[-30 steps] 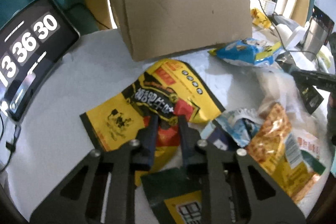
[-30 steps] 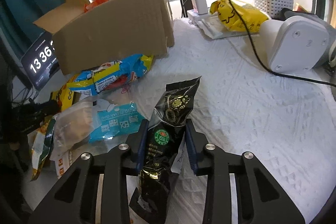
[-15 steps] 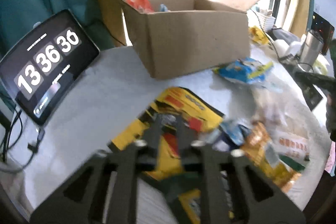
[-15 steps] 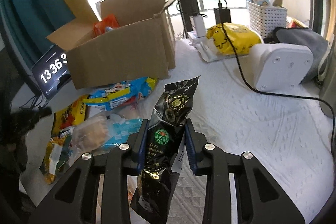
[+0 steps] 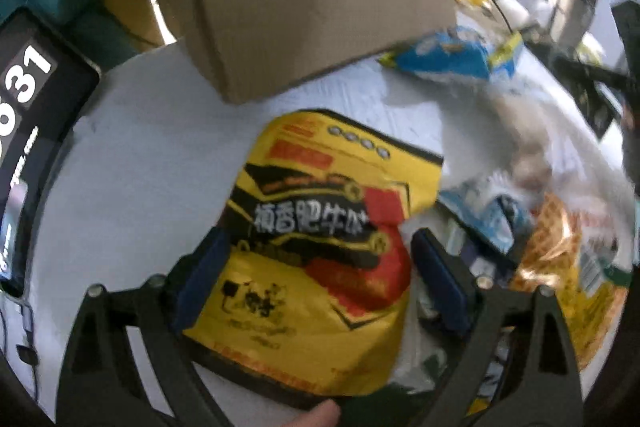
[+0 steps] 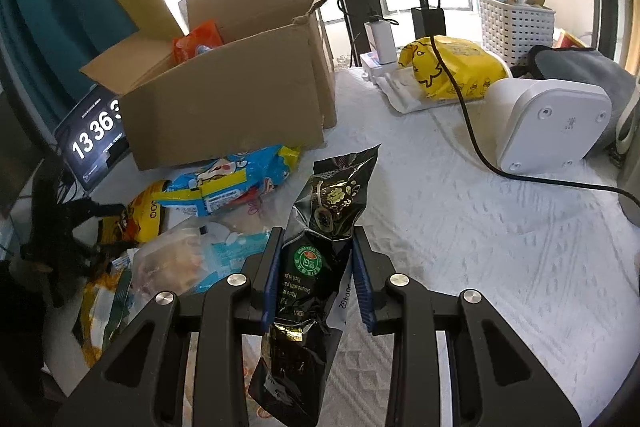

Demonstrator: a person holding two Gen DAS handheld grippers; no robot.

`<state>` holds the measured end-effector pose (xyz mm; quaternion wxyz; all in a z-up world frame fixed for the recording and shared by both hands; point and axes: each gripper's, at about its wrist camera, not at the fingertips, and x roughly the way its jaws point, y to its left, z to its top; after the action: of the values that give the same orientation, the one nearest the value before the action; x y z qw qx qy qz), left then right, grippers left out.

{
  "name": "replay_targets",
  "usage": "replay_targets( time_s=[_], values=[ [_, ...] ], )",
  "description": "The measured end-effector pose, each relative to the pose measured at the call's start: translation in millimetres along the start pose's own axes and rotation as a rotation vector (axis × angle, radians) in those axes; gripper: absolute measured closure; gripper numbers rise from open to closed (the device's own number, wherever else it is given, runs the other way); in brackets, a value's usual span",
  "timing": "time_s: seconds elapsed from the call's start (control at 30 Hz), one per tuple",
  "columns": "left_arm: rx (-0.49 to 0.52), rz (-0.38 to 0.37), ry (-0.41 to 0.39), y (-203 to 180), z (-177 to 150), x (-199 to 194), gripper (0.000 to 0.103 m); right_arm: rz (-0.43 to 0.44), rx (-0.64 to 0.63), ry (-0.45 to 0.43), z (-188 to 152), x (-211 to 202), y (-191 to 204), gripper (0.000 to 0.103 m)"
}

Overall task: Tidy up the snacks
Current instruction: 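Lift both held bags and carry them over the box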

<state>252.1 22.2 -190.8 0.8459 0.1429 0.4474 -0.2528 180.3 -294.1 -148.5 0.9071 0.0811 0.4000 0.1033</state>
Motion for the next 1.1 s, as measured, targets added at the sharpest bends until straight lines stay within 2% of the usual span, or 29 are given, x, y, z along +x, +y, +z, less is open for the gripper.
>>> replay_targets(
  time_s=[0.13, 0.2, 0.27, 0.33, 0.47, 0.63, 0.83, 1.1],
  values=[
    [-0.03, 0.011, -0.011, -1, -2, -1, 0.011, 0.012, 0.001, 0.002, 2, 4, 1, 0.069],
    [-0.04, 0.016, -0.03, -1, -5, -5, 0.028, 0.022, -0.003, -0.003, 3, 3, 4, 0.069],
    [-0.072, 0.023, -0.043, -2, -7, -11, 0.054, 0.026, -0.014, -0.014, 5, 0, 8, 0.069],
    [-0.087, 0.009, -0.057, -5, -10, -19, 0.058, 0.034, -0.026, -0.03, 8, -5, 11, 0.069],
    [-0.125, -0.025, -0.076, -15, -16, -29, 0.06, 0.045, -0.048, -0.058, 14, -17, 15, 0.069],
    [-0.201, -0.041, -0.159, -24, -22, -61, 0.06, 0.06, -0.076, -0.088, 18, -31, 20, 0.069],
    [-0.228, 0.007, -0.278, -33, -14, -106, 0.06, 0.082, -0.112, -0.137, 30, -45, 31, 0.069],
    [-0.254, 0.06, -0.394, -32, 14, -139, 0.06, 0.108, -0.187, -0.205, 58, -58, 49, 0.069]
  ],
)
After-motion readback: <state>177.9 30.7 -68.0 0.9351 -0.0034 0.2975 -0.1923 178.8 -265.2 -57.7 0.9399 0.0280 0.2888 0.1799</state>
